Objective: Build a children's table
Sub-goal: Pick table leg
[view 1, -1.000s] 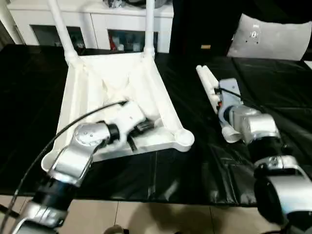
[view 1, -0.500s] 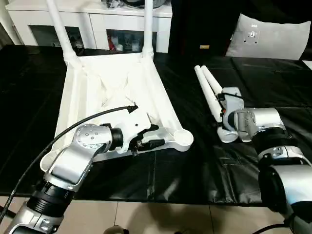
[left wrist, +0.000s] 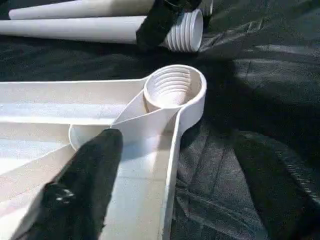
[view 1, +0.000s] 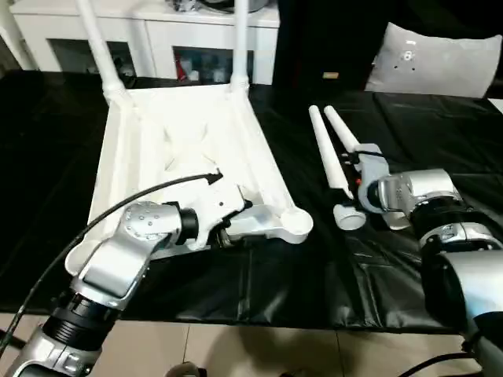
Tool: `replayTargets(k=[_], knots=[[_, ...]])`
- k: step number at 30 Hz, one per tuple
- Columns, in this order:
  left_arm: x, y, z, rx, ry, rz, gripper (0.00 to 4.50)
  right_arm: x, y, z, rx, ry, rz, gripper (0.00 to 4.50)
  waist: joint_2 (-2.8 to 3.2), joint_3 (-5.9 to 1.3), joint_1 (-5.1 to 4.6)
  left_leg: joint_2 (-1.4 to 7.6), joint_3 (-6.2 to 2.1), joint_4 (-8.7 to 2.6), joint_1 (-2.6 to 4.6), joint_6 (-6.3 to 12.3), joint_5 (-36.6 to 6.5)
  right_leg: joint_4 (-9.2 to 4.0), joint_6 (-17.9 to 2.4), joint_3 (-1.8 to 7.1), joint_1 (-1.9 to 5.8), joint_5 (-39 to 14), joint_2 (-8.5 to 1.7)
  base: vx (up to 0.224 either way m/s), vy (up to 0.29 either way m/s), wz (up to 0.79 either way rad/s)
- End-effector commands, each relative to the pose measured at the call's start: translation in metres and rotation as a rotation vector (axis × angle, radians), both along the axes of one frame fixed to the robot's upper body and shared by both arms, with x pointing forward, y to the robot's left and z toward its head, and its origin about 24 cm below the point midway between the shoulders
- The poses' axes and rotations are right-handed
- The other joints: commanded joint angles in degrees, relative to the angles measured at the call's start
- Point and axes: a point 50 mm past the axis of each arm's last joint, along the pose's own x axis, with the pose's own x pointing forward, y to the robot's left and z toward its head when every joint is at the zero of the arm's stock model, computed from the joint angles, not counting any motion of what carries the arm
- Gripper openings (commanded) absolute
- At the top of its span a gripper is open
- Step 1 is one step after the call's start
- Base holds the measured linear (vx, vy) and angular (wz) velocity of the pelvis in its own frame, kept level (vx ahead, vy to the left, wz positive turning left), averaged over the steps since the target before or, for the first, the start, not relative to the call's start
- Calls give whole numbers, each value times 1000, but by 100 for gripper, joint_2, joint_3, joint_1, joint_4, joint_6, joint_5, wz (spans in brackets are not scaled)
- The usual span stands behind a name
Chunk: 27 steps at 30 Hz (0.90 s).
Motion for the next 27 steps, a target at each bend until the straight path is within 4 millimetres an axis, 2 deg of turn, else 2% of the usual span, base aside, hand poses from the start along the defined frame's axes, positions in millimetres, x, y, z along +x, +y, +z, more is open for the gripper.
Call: replayTargets(k=[1,2,4,11,15,20,23,24,26,27], knots=[[-2,-5,4,-6,-18,-17,428,1,-5,3,-13,-4,-5,313,-48,-411,-5,192,-15,-321,113,-62,-808,-382,-1272,231,276,-739,-389,0,0,0],[-2,-6,4,-7,-17,-17,428,1,-5,3,-14,-2,-2,313,-46,-413,-3,193,-17,-320,116,-68,-812,-377,-1274,232,276,-741,-394,0,0,0],[-2,-6,3,-7,-17,-16,448,1,-4,2,-15,-1,3,284,-53,-408,-7,196,-18,-321,117,-85,-821,-372,-1295,231,274,-709,-390,0,0,0],[-4,-6,1,-5,-14,-12,450,0,-2,-1,-12,4,19,220,-76,-399,-9,192,-16,-310,106,-50,-813,-369,-1299,234,280,-744,-395,0,0,0],[-4,-4,-1,3,-15,-5,450,1,0,-2,30,-17,16,196,-63,-398,-9,194,-20,-308,112,-79,-902,-378,-1275,234,271,-851,-396,0,0,0],[-2,-2,-1,8,-35,18,450,4,0,2,81,-65,-32,192,-70,-404,-9,193,-21,-306,113,-79,-885,-367,-1275,238,275,-768,-392,0,0,0],[4,-2,5,-34,-93,64,450,13,4,17,200,-187,-72,192,-76,-421,0,191,-22,-296,102,-32,-808,-351,-1288,235,294,-624,-398,0,0,0],[10,-6,12,-111,-124,109,450,20,7,32,311,-311,-73,192,-77,-423,1,190,-18,-293,99,9,-770,-348,-1301,236,297,-519,-396,0,0,0],[14,-8,16,-163,-135,137,450,22,9,39,369,-377,-69,192,-86,-433,11,196,-11,-286,95,84,-698,-335,-1304,239,314,-282,-394,0,0,0],[20,-11,23,-239,-159,183,450,23,11,50,477,-450,-67,192,-91,-441,19,184,-15,-286,98,155,-643,-325,-1339,228,315,-215,-385,0,0,0]])
